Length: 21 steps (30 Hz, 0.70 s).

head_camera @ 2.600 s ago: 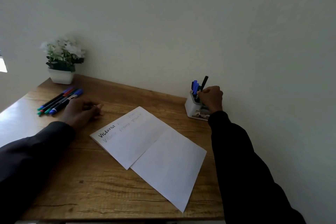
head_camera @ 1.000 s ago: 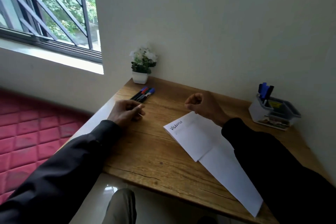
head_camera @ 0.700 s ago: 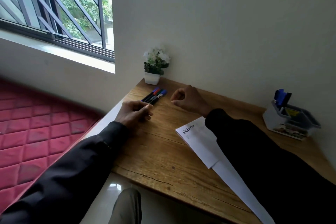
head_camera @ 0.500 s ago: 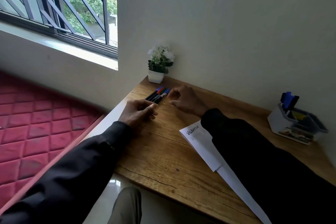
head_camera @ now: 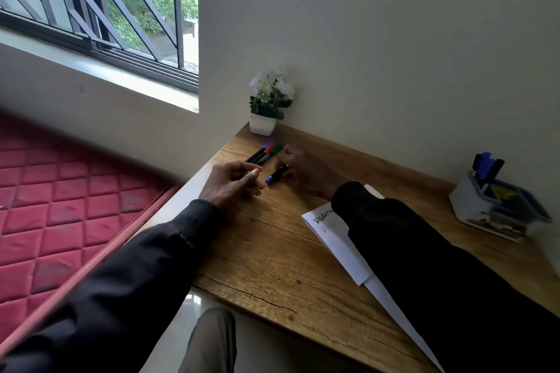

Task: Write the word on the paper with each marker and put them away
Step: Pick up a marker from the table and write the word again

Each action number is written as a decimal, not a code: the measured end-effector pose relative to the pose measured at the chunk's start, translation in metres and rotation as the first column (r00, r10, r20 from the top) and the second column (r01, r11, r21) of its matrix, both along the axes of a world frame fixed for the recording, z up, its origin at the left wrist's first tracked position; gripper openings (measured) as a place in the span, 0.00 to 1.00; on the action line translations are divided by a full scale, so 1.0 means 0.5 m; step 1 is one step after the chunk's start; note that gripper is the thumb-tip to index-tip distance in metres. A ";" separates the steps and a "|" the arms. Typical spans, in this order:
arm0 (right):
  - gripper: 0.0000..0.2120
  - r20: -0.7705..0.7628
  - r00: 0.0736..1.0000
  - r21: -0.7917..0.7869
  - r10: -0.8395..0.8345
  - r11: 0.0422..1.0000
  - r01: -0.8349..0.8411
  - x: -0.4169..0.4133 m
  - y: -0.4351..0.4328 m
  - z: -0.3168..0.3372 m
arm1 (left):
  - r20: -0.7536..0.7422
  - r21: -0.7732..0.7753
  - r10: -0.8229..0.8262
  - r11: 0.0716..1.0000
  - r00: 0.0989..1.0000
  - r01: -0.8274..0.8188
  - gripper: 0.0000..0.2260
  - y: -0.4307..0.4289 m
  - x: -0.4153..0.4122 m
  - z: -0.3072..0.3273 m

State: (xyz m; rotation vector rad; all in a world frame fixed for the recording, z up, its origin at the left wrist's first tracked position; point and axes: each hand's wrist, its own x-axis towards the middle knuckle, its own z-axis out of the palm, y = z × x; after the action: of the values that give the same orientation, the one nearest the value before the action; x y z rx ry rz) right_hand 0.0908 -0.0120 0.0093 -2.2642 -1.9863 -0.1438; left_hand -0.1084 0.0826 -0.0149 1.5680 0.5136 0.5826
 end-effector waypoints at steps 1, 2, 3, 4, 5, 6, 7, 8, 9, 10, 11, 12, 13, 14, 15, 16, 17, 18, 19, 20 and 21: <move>0.11 0.017 1.000 -0.003 -0.006 1.000 0.006 0.004 -0.011 0.003 | 0.000 0.003 -0.003 1.000 1.000 0.003 0.11 -0.001 -0.001 0.001; 0.10 0.028 0.999 -0.007 -0.020 1.000 0.020 0.010 -0.022 0.003 | -0.002 0.009 -0.003 1.000 1.000 0.003 0.11 -0.001 -0.001 0.001; 0.10 0.015 0.999 0.008 -0.036 0.999 0.036 0.015 -0.036 0.004 | -0.001 0.018 -0.004 1.000 1.000 0.004 0.12 -0.002 -0.001 0.001; 0.10 -0.043 0.997 0.042 -0.059 0.997 0.061 0.018 -0.050 0.007 | 0.001 0.026 -0.001 1.000 1.000 0.001 0.11 0.000 -0.001 0.001; 0.09 -0.142 0.987 0.093 -0.081 0.991 0.095 0.020 -0.064 0.009 | 0.007 0.037 -0.002 0.999 1.000 0.001 0.11 0.000 -0.002 0.002; 0.08 -0.266 0.960 0.171 -0.092 0.975 0.141 0.021 -0.082 0.013 | 0.015 0.059 -0.009 0.998 1.000 0.008 0.11 -0.002 -0.002 0.003; 0.07 -0.414 0.906 0.254 -0.084 0.945 0.204 0.018 -0.099 0.019 | 0.022 0.093 -0.021 0.996 1.000 0.019 0.12 -0.004 -0.002 0.006; 0.06 -0.549 0.835 0.333 -0.046 0.904 0.269 0.015 -0.116 0.027 | 0.027 0.135 -0.039 0.990 0.999 0.035 0.13 -0.010 -0.001 0.009; 0.06 -0.645 0.764 0.404 0.015 0.855 0.325 0.011 -0.132 0.035 | 0.029 0.170 -0.058 0.984 0.998 0.052 0.13 -0.019 0.003 0.013; 0.06 -0.709 0.702 0.452 0.075 0.811 0.371 0.007 -0.146 0.044 | 0.032 0.191 -0.077 0.979 0.997 0.070 0.14 -0.030 0.009 0.017; 0.06 -0.759 0.638 0.478 0.130 0.777 0.410 0.000 -0.163 0.054 | 0.032 0.207 -0.100 0.974 0.994 0.091 0.15 -0.045 0.017 0.021; 0.06 -0.803 0.571 0.482 0.174 0.753 0.449 -0.008 -0.177 0.060 | 0.033 0.231 -0.120 0.967 0.992 0.110 0.16 -0.060 0.027 0.025; 0.06 -0.836 0.502 0.480 0.221 0.738 0.474 -0.017 -0.191 0.068 | 0.039 0.268 -0.140 0.955 0.989 0.124 0.17 -0.078 0.037 0.029; 0.06 -0.857 0.447 0.474 0.255 0.729 0.494 -0.026 -0.204 0.074 | 0.049 0.310 -0.157 0.941 0.986 0.134 0.17 -0.095 0.047 0.032; 0.05 -0.872 0.402 0.467 0.280 0.723 0.509 -0.035 -0.216 0.077 | 0.066 0.348 -0.167 0.928 0.984 0.134 0.17 -0.112 0.056 0.036; 0.05 -0.883 0.365 0.458 0.296 0.718 0.525 -0.044 -0.227 0.079 | 0.090 0.378 -0.171 0.917 0.981 0.125 0.17 -0.127 0.064 0.040; 0.05 -0.894 0.321 0.444 0.313 0.714 0.541 -0.051 -0.237 0.080 | 0.119 0.395 -0.170 0.912 0.978 0.111 0.15 -0.140 0.071 0.045; 0.04 -0.905 0.267 0.426 0.333 0.712 0.557 -0.057 -0.246 0.080 | 0.147 0.398 -0.168 0.912 0.975 0.097 0.14 -0.152 0.076 0.051; 0.04 -0.911 0.210 0.409 0.355 0.716 0.566 -0.063 -0.254 0.081 | 0.167 0.405 -0.161 0.911 0.973 0.081 0.13 -0.161 0.079 0.055; 0.04 -0.912 0.169 0.400 0.373 0.726 0.559 -0.070 -0.260 0.082 | 0.180 0.424 -0.149 0.904 0.972 0.060 0.12 -0.170 0.080 0.061; 0.05 -0.913 0.166 0.400 0.372 0.741 0.539 -0.077 -0.267 0.082 | 0.181 0.456 -0.140 0.889 0.973 0.042 0.11 -0.177 0.080 0.067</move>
State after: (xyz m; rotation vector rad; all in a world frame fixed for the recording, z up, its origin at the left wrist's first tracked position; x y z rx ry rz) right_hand 0.0524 -0.1452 0.0503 -1.2248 -0.7517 0.4683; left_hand -0.0682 -0.0057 0.0185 1.9290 0.1423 0.8262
